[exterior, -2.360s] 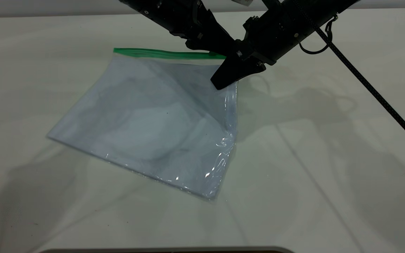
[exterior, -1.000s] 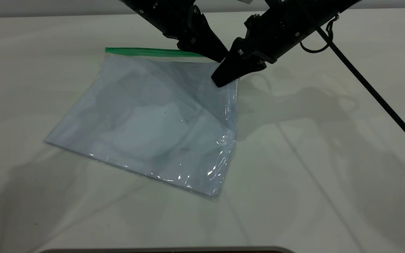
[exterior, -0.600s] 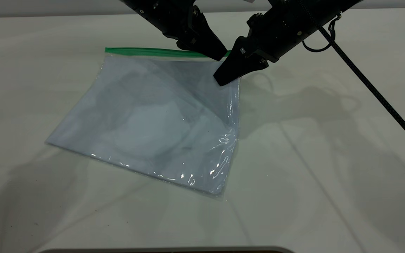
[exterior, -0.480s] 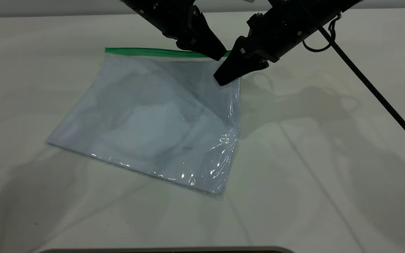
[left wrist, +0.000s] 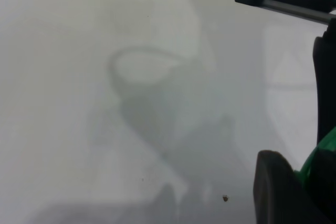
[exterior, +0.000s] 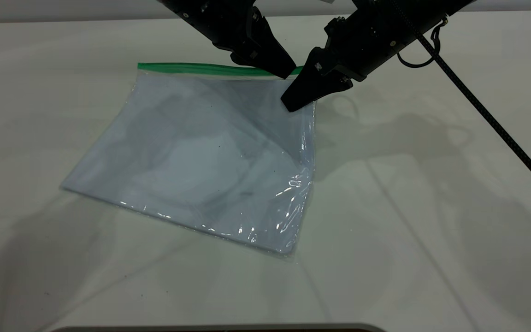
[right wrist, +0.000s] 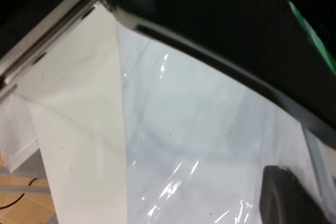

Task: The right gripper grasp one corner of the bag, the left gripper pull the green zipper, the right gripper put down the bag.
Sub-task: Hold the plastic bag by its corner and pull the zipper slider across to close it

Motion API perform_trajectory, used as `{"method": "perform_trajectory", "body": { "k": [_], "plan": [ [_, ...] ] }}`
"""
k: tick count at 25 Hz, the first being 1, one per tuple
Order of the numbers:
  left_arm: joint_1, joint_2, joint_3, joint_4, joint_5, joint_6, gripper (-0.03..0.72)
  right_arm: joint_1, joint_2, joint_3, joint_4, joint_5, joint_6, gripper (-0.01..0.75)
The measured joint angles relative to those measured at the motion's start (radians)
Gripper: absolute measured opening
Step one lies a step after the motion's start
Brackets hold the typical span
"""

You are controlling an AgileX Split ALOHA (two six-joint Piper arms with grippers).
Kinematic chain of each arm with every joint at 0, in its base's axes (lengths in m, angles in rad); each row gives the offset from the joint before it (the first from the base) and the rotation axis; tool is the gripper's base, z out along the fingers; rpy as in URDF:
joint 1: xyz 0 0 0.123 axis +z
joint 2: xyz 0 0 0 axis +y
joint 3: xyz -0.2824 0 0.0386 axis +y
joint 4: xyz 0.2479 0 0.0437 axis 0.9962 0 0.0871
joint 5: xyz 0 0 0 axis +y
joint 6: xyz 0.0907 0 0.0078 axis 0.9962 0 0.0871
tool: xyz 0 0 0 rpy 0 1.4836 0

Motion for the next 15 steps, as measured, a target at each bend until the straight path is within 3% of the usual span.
{"method": "perform_trajectory", "body": {
  "k": [5, 15],
  "plan": [
    [0.0, 0.0, 0.0, 0.001, 0.003, 0.04, 0.068, 0.0, 0.0, 0.0, 0.001, -0.005, 0.0, 0.037],
    [-0.001, 0.0, 0.0, -0.008, -0.027, 0.078, 0.063, -0.021, 0.0, 0.0, 0.015, -0.006, 0.0, 0.037]
  ]
}}
